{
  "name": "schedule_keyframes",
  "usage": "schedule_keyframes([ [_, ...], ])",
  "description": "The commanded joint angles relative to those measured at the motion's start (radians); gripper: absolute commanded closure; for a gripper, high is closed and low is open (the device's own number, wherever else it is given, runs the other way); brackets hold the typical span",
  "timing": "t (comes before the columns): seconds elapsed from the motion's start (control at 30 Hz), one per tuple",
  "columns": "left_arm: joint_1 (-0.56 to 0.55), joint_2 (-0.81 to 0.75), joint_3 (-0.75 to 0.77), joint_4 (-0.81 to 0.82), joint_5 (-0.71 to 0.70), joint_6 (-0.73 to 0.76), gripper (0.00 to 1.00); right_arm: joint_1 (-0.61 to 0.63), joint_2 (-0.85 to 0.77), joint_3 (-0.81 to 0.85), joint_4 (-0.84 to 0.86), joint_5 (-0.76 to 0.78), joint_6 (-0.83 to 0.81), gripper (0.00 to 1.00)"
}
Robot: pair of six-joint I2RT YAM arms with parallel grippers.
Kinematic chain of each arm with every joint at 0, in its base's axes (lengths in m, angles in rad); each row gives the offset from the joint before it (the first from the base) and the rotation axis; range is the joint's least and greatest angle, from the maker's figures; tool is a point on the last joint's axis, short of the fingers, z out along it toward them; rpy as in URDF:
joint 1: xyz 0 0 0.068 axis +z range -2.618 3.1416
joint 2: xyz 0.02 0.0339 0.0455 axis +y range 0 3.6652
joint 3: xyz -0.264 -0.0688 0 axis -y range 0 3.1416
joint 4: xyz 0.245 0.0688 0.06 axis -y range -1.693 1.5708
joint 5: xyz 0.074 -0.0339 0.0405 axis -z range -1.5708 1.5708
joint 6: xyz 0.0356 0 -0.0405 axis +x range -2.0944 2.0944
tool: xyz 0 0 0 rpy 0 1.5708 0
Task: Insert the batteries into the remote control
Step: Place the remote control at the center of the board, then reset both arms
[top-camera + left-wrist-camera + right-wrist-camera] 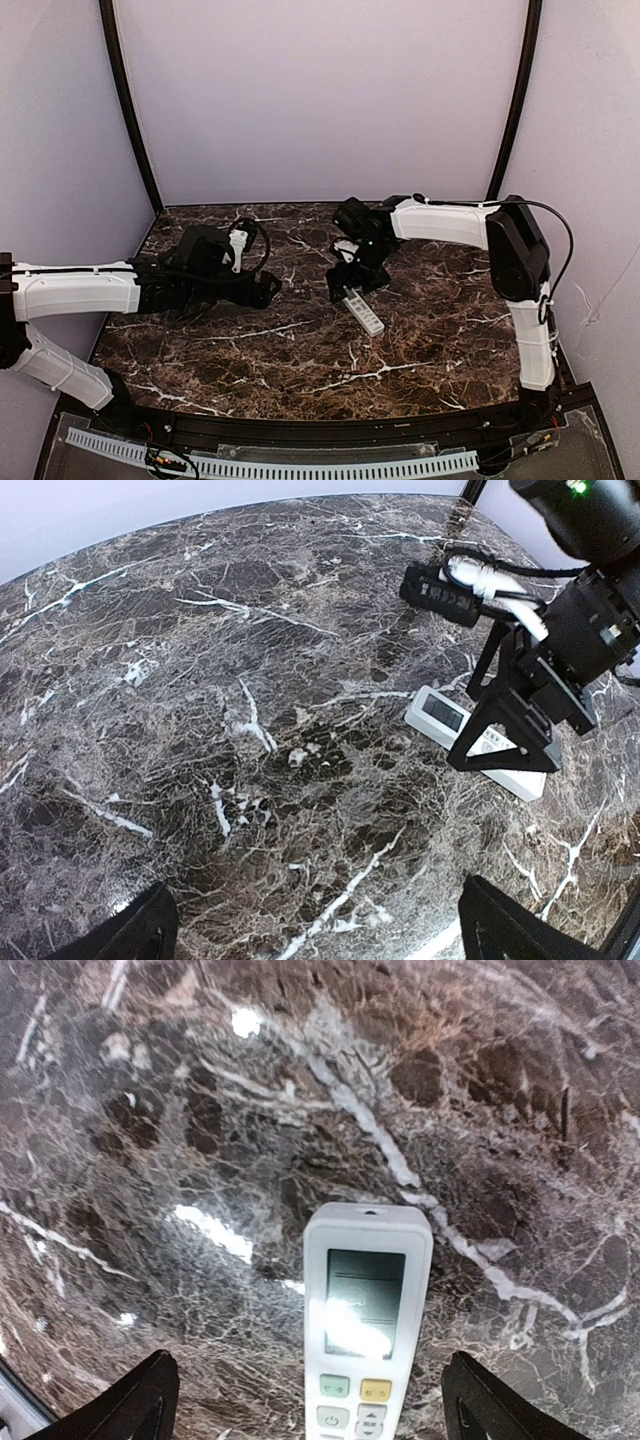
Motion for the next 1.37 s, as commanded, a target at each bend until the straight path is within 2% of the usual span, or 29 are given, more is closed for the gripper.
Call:
schedule_keyframes([
  [0.0, 0.008, -0.017, 0.05, -0.053, 0.016, -0.004, 0.01, 0.006, -0.143, -0.033, 0.101, -0.015, -0.007, 0.08],
  [0.13, 0.013, -0.048, 0.073, -0.089, -0.008, -0.003, 0.01, -0.006, -0.257, -0.119, 0.214, -0.012, -0.015, 0.05],
  [0.27, 0.059, -0.045, 0.167, -0.209, 0.015, -0.005, 0.02, -0.049, -0.396, -0.256, 0.33, -0.039, -0.018, 0.03],
  [0.53, 0.131, -0.024, 0.247, -0.313, 0.057, -0.008, 0.01, -0.211, -0.752, -0.654, 0.601, -0.107, -0.033, 0.01],
  [0.8, 0.141, 0.031, 0.126, -0.301, 0.166, -0.132, 0.01, -0.297, -1.006, -1.007, 0.758, -0.175, -0.031, 0.01],
  [0.93, 0.141, 0.018, -0.008, -0.184, 0.233, -0.196, 0.02, -0.298, -1.087, -1.164, 0.85, -0.19, 0.013, 0.01],
  [1.03, 0.141, -0.006, -0.067, -0.125, 0.23, -0.216, 0.01, -0.298, -1.132, -1.28, 0.942, -0.212, 0.055, 0.01],
  [1.13, 0.141, 0.002, -0.092, -0.104, 0.218, -0.217, 0.01, -0.298, -1.149, -1.328, 0.982, -0.211, 0.075, 0.01],
  [1.33, 0.139, 0.02, -0.11, -0.066, 0.221, -0.214, 0.01, -0.298, -1.139, -1.312, 0.972, -0.217, 0.071, 0.01],
])
